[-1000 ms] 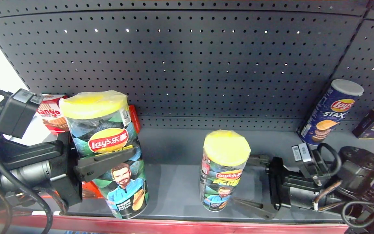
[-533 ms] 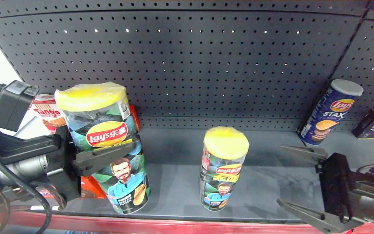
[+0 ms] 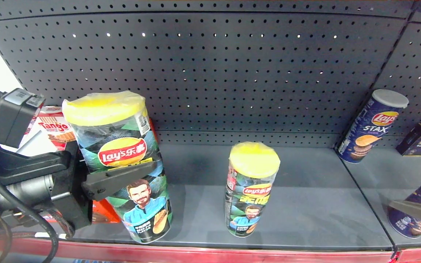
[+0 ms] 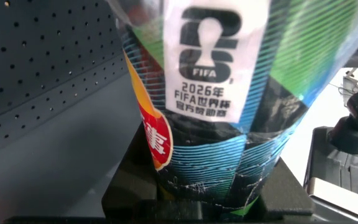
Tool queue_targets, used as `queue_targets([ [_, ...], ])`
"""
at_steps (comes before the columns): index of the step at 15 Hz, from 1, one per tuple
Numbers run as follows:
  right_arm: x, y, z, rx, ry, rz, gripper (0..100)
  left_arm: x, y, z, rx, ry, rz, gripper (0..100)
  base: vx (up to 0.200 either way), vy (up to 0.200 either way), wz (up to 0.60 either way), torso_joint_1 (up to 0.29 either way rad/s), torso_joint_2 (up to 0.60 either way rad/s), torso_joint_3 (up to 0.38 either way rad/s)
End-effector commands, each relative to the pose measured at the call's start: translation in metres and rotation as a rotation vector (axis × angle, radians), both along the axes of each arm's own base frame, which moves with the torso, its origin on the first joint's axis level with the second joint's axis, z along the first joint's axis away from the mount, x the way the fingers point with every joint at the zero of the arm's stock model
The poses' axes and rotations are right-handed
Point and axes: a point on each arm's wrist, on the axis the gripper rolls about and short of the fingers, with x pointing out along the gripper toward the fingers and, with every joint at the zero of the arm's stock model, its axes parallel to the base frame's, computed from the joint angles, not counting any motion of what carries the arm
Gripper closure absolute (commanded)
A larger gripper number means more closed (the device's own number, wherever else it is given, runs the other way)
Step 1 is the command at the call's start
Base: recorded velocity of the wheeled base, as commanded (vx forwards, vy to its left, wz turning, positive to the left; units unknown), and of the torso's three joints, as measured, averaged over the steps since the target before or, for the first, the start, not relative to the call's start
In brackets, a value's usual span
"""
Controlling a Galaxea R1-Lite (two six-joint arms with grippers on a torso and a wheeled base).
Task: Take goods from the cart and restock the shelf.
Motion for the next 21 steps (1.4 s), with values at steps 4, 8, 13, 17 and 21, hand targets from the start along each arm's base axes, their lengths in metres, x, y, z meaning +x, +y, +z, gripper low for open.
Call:
queue_targets([
  [4,-0.089,-0.028,-0.065,0.066,0.005,-0.322,0,0.003,0.001,0.0,-0.001,0.003,0.011,100,0.0,0.0,0.0,0.0,0.0,0.0],
  [8,-0.081,-0.035,-0.086,0.03,0.075,-0.699,0,0.004,0.0,0.001,0.0,0.0,0.004,100,0.0,0.0,0.0,0.0,0.0,0.0],
  [13,-0.081,-0.038,-0.086,0.009,0.062,-0.866,0,0.005,0.001,-0.003,0.004,0.015,0.009,100,0.0,0.0,0.0,0.0,0.0,0.0],
  [17,-0.081,-0.034,-0.085,-0.003,0.052,-0.679,0,0.007,-0.002,-0.005,0.009,0.025,-0.002,100,0.0,0.0,0.0,0.0,0.0,0.0],
  [21,-0.082,-0.034,-0.092,0.039,0.157,-0.681,0,0.01,-0.003,-0.006,0.014,0.028,-0.02,100,0.0,0.0,0.0,0.0,0.0,0.0],
])
